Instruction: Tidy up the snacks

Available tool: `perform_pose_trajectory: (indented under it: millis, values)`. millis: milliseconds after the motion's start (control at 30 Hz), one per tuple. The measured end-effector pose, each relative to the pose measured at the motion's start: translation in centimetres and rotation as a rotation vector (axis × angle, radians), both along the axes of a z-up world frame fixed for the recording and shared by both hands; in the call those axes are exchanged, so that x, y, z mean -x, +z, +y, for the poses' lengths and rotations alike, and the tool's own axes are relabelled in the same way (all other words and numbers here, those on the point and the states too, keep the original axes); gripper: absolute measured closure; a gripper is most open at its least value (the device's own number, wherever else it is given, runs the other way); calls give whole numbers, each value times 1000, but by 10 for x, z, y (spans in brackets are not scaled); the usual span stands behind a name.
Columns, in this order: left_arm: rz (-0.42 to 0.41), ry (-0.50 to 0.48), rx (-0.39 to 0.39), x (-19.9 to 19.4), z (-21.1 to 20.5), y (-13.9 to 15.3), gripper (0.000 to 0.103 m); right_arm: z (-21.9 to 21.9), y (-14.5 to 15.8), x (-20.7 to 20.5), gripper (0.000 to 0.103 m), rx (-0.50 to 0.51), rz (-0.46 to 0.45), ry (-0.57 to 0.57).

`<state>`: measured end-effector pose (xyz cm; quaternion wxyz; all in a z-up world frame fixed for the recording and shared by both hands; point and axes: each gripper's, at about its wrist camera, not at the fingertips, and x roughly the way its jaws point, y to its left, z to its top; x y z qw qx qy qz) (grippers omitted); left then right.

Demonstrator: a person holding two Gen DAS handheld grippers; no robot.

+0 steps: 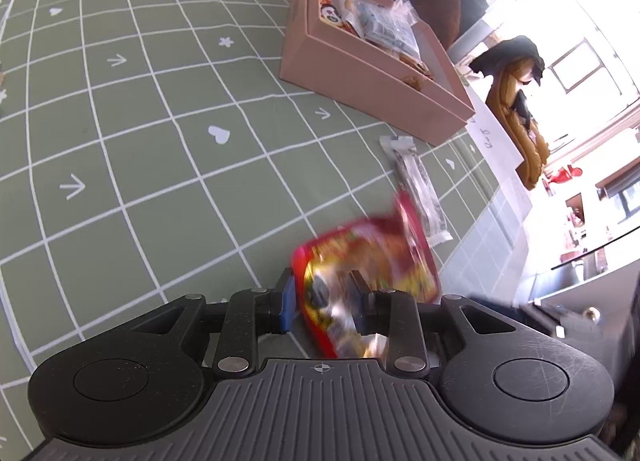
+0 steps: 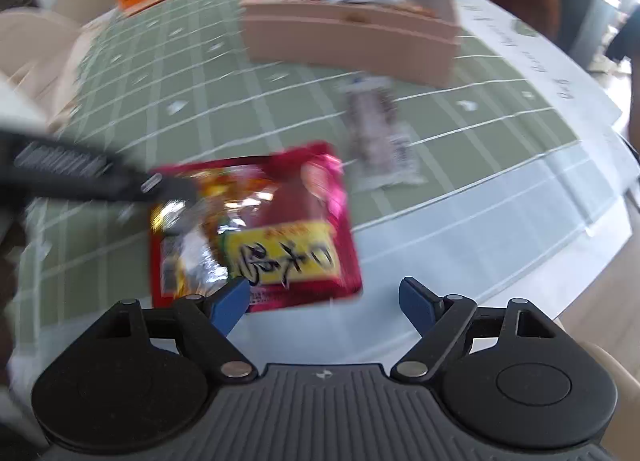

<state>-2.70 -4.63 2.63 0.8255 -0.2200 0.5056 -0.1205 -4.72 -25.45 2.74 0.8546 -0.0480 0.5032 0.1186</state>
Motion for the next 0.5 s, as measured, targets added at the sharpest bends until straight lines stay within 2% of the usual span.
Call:
perform_pose_trajectory:
  millis: [133,233,333,400,467,500]
  values:
    - [33,-44,31,1,-6,-1,72,-15,5,-25,23,29,-41,-134]
    - [31,-84,48,2,-15,0,72,-31,22,-40,23,-81,-83,-173]
    - [-21,-73,-5,6,-17,9,72,-35,28,-69,23,-127,-102,-171]
    - [-57,-62,-49,9,-15,17,72,-31,16,-95,23,-107,-62,-173]
    - [-86,-51,-83,12,-11,24,72,-25,2,-115,30,-98,-17,-196]
    - [-95,-43,-96,13,-8,27,72,-18,4,-116,47,-83,-45,-188]
